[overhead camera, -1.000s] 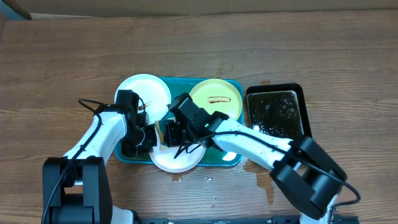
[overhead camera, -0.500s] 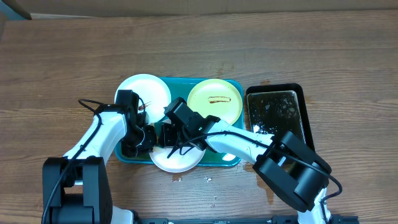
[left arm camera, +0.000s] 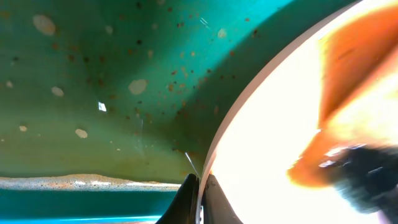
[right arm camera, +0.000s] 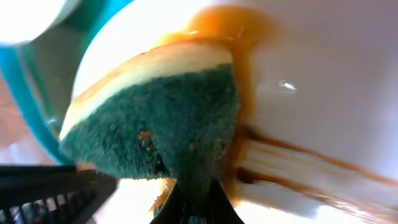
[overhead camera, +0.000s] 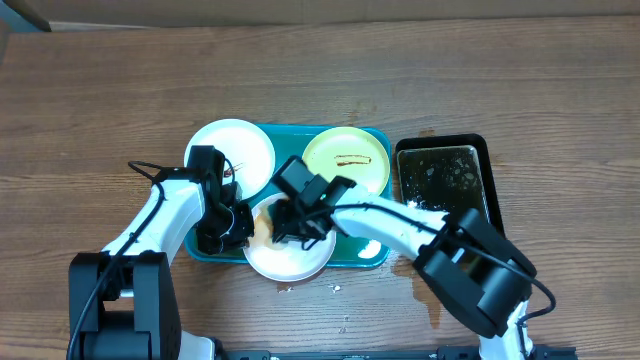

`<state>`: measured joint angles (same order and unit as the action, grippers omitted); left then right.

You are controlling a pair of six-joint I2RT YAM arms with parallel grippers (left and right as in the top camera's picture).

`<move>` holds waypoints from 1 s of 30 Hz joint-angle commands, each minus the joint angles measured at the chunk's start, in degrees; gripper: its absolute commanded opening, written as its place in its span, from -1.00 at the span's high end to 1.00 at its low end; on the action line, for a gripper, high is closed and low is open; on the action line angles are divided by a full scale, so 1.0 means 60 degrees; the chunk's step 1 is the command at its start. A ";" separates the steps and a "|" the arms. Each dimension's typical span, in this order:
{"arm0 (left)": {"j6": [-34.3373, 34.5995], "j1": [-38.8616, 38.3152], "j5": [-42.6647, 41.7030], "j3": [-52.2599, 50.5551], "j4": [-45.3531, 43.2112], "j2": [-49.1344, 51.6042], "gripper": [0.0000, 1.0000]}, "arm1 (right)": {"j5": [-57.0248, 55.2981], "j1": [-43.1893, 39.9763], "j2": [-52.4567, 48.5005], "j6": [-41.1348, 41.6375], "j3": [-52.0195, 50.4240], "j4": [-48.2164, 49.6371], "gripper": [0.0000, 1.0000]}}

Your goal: Clean dirty plates on tray and stack at the side

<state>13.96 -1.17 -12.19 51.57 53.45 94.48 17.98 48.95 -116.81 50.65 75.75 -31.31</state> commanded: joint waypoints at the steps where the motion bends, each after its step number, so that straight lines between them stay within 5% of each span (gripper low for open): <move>1: 0.0390 -0.0004 0.0860 -0.0007 0.0127 0.0120 0.92 | -0.1104 -0.0670 -0.0353 -0.0138 -0.0397 -0.1045 0.92; 11: 0.0554 0.0004 0.0849 -0.0004 0.0153 0.0076 0.92 | -0.1665 -0.1169 0.0284 -0.1596 -0.0353 -0.2688 0.92; 24: 0.0597 0.0004 0.0892 0.0007 0.0313 -0.1774 0.92 | -0.1639 -0.1202 0.3821 -0.3027 -0.0350 -0.3078 0.92; 30: 0.0754 0.0000 0.1490 0.0007 0.0554 -0.2769 0.92 | -0.3085 -0.1847 0.5206 -0.2958 -0.0350 -0.3869 0.92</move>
<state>16.78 -1.15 -6.90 51.57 56.14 81.06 6.42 40.66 -88.99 33.58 73.69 -52.66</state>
